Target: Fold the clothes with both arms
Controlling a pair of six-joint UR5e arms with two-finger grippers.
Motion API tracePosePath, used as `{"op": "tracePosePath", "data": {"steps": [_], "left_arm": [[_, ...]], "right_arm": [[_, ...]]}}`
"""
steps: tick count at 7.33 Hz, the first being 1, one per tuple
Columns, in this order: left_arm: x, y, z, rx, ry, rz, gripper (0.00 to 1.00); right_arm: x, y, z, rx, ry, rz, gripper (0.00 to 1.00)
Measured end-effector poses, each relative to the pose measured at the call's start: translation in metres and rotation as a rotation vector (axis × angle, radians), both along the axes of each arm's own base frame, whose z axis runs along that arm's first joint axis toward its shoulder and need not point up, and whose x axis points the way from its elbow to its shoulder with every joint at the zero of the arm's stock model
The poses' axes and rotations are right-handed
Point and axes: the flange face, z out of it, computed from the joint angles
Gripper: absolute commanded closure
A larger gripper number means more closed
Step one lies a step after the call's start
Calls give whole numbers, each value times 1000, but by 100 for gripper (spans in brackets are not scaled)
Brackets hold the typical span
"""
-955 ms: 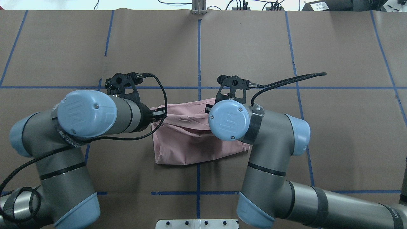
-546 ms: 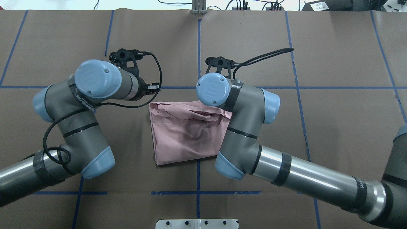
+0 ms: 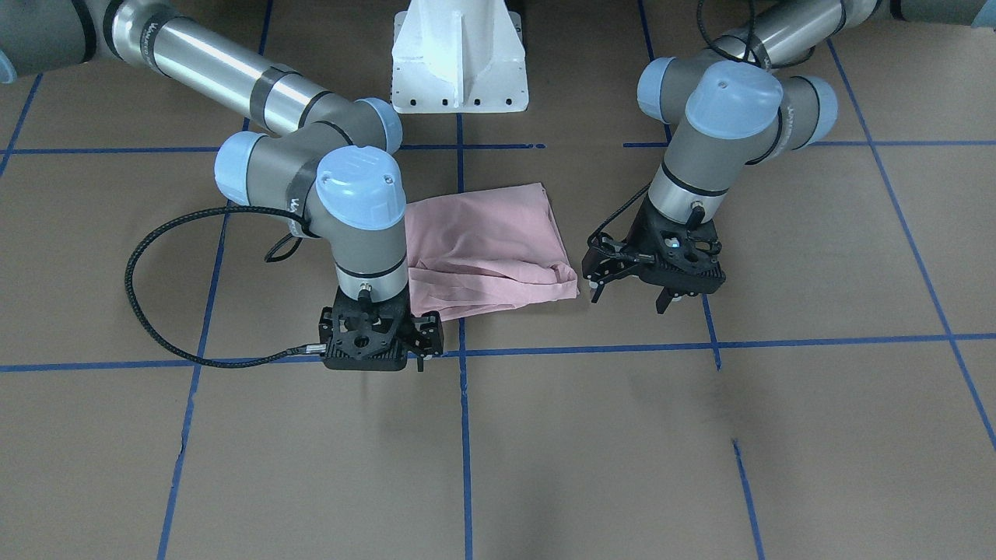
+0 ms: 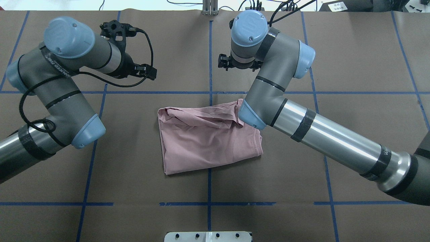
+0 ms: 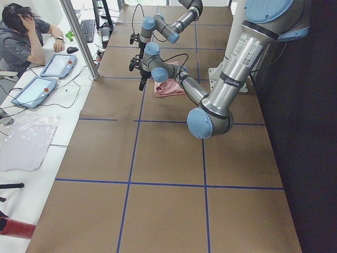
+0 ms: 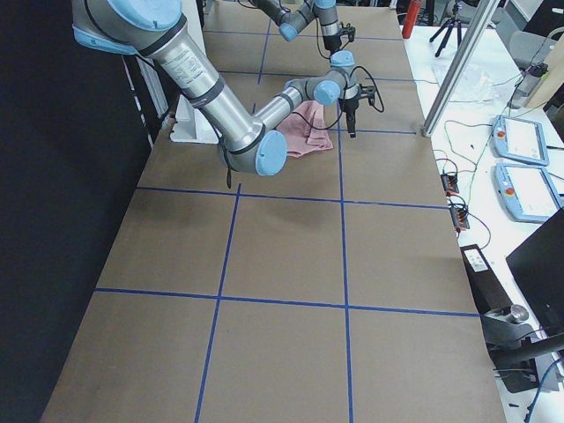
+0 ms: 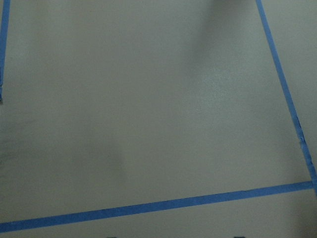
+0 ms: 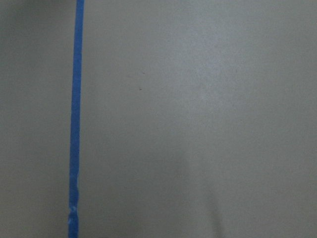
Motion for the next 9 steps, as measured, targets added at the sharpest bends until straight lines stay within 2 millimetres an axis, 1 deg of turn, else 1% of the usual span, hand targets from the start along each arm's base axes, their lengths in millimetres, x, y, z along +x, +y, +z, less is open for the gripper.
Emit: {"op": "tracePosePath", "data": {"steps": [1,2,3,4,5,6,7,8,9], "left_arm": [[-18,5,5,51,-16,32,0],[-47,7,13,102,-42,75,0],[-93,5,28,152,-92,121,0],[-151,-2,48,209,-166,159,0],[-217,-12,77,263,-255,195,0],[-281,-21,112,298,-329,230,0],[-341,-24,152,300,-363,257,0],[-388,-13,193,262,-346,263,0],[-416,5,231,207,-316,256,0]], "right_arm": [[21,-8,11,0,-3,-32,0],[56,-18,28,14,2,-82,0],[111,-34,57,38,14,-149,0],[180,-51,96,69,30,-211,0],[262,-63,144,106,52,-274,0],[342,-67,193,136,80,-329,0],[422,-62,238,148,115,-375,0],[491,-46,284,130,144,-403,0],[546,-16,335,90,158,-398,0]]}}
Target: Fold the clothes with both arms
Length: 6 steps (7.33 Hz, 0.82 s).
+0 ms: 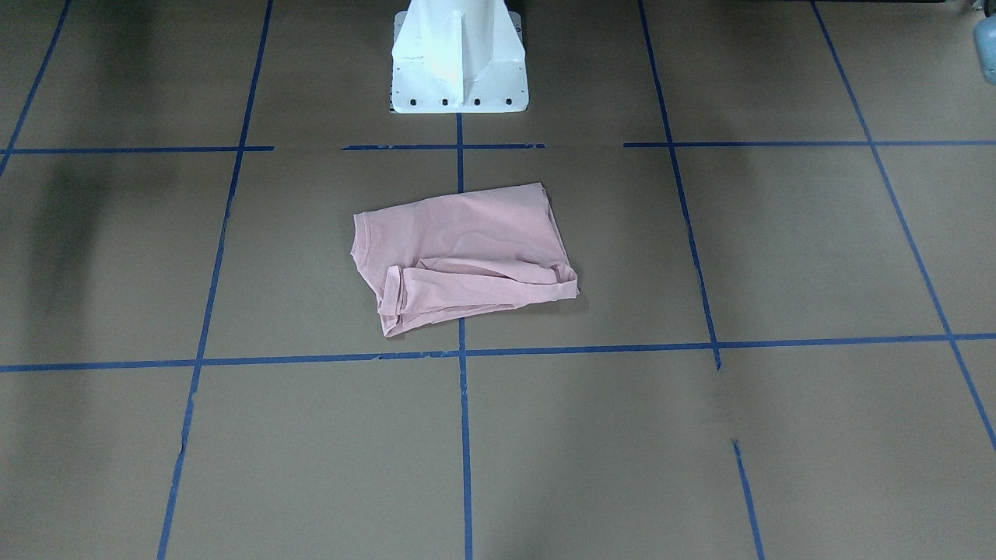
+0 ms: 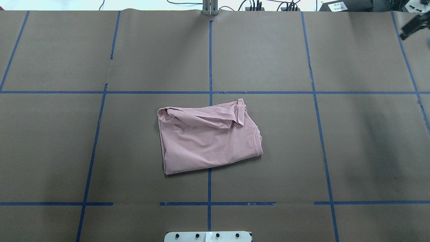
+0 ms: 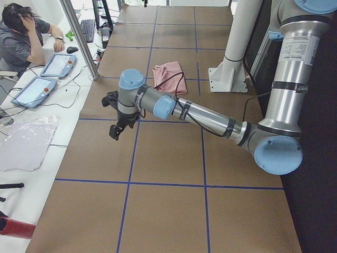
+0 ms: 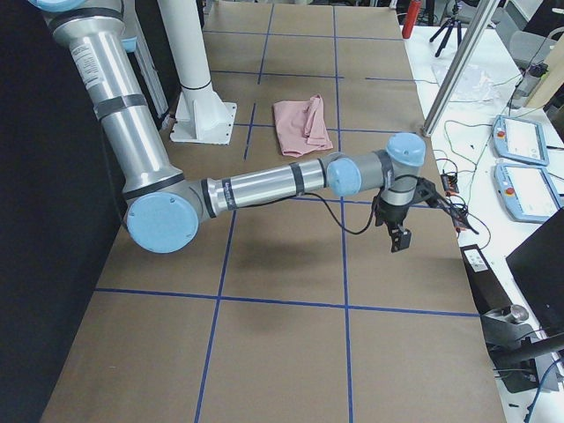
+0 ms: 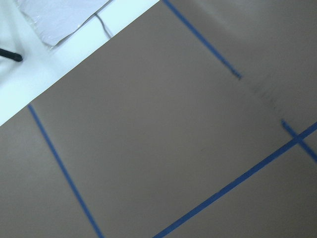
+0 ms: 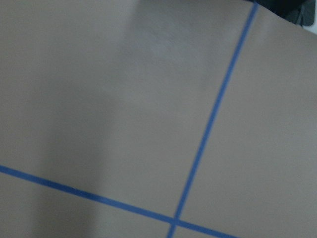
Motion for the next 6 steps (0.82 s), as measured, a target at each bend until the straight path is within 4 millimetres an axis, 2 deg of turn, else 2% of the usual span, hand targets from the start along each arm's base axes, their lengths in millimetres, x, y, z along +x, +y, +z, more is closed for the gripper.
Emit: {"op": "tracePosePath", "data": {"steps": [1,2,3,4,6], "left_arm": [[-19,12,33,-59,12,-25,0],[-40,19,58,-107,18,-64,0],[-62,25,79,-151,30,-104,0],[-72,36,100,-199,70,-119,0],[-71,77,137,-292,173,-111,0]], "right_arm": [[43,40,52,-39,9,39,0],[75,79,94,-69,6,89,0],[95,110,119,-98,-19,135,0],[102,127,126,-139,-49,159,0],[104,150,108,-233,-70,174,0]]}}
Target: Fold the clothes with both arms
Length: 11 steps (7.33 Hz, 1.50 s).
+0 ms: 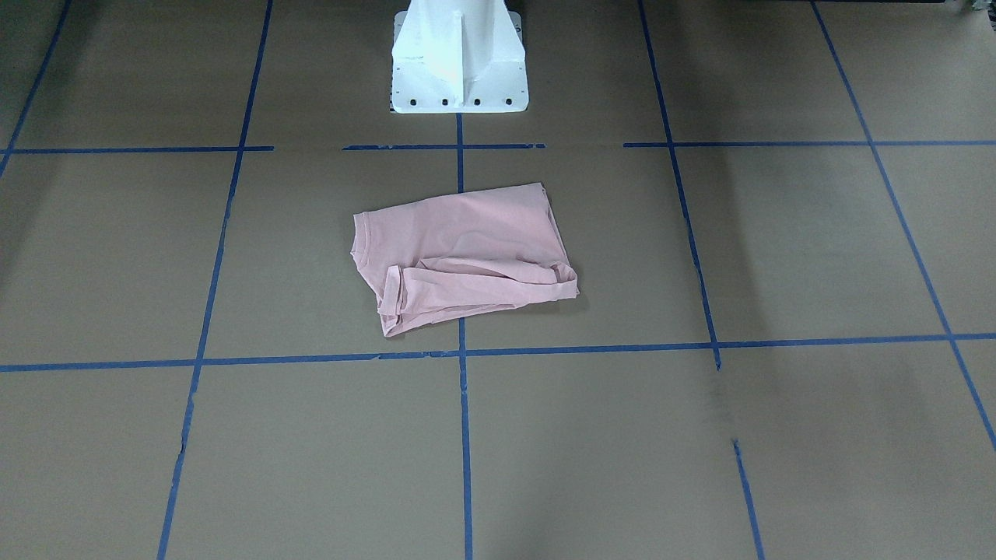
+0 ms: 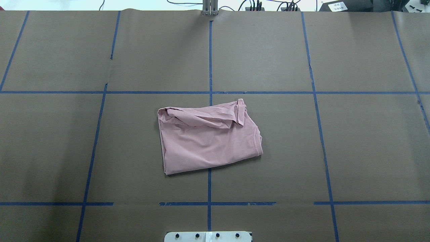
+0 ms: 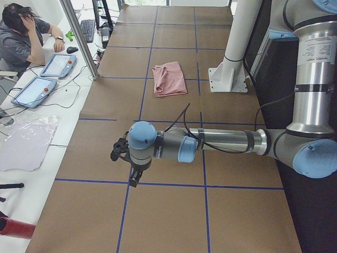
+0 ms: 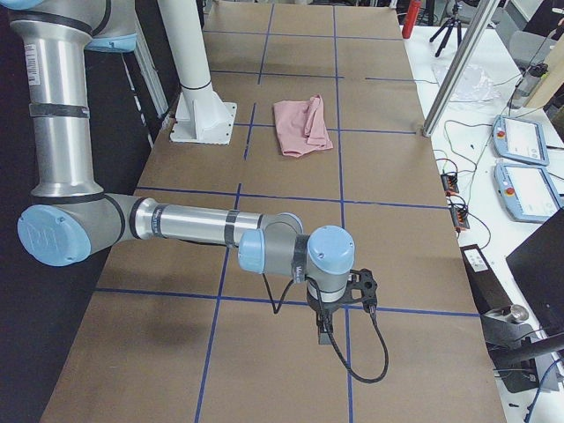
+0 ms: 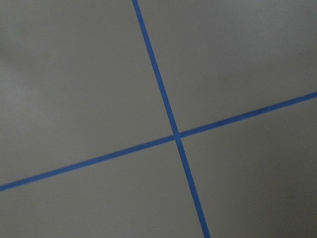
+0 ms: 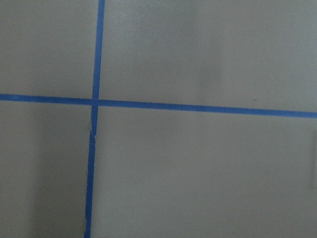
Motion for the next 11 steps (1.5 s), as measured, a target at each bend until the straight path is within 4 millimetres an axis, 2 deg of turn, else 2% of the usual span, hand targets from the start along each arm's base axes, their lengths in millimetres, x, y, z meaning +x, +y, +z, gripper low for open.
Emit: {"op": "tracePosePath", "data": {"steps": [1,2,6,10,11], "left_arm": [[2,22,15,-33,18,2,0],[3,36,20,-44,18,3,0],[-2,37,16,-24,-82,-4,0],[-1,35,18,-21,-88,-1,0],[-1,36,18,-28,-85,-2,0]], "right_arm": [[-2,19,-1,-31,-6,-4,0],[-4,33,4,-53,-11,-7,0],[-10,79,39,-13,-9,-1,0],[-16,96,75,-56,-61,-5,0],[-17,97,78,-61,-67,-4,0]]}}
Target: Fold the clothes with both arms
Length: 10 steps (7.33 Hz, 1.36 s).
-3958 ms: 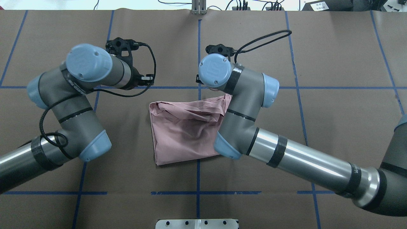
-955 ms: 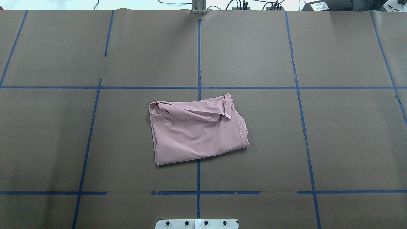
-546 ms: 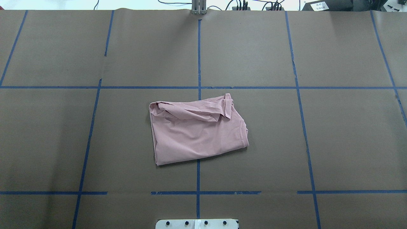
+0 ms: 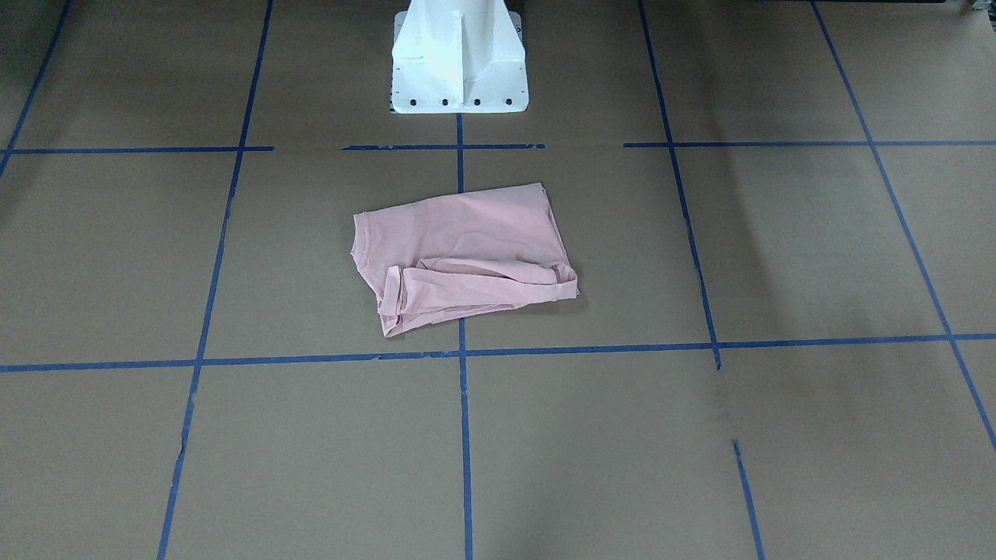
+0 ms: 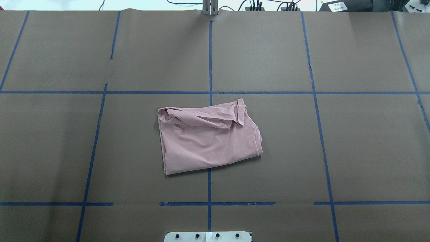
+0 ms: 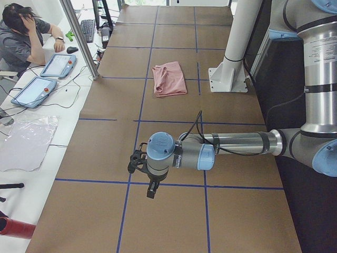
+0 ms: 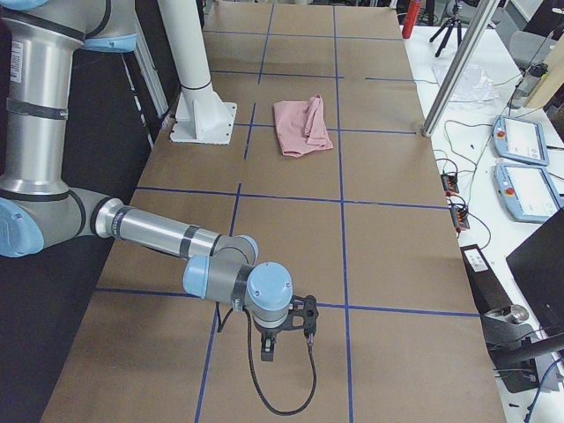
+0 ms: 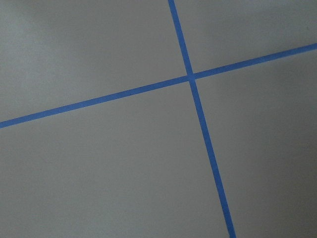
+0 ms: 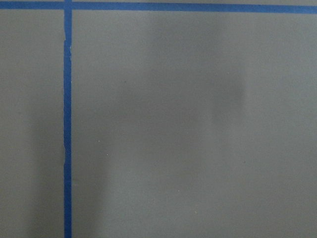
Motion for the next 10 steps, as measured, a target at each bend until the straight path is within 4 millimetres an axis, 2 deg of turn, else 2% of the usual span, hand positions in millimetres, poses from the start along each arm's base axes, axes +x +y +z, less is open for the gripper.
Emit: {"op": "tracePosePath", "data": {"steps": [2,6,10], "left_arm": [[2,0,2,-18,1,2,0],[20,-11,2,-44,2,11,0],[21,-13,0,-17,0,13,0]], "right_arm": [[-1,-2,-4,19,-15,3,0],[-2,-4,-9,46,-26,4,0],[-1,-9,-20,96,-20,1,0]]}}
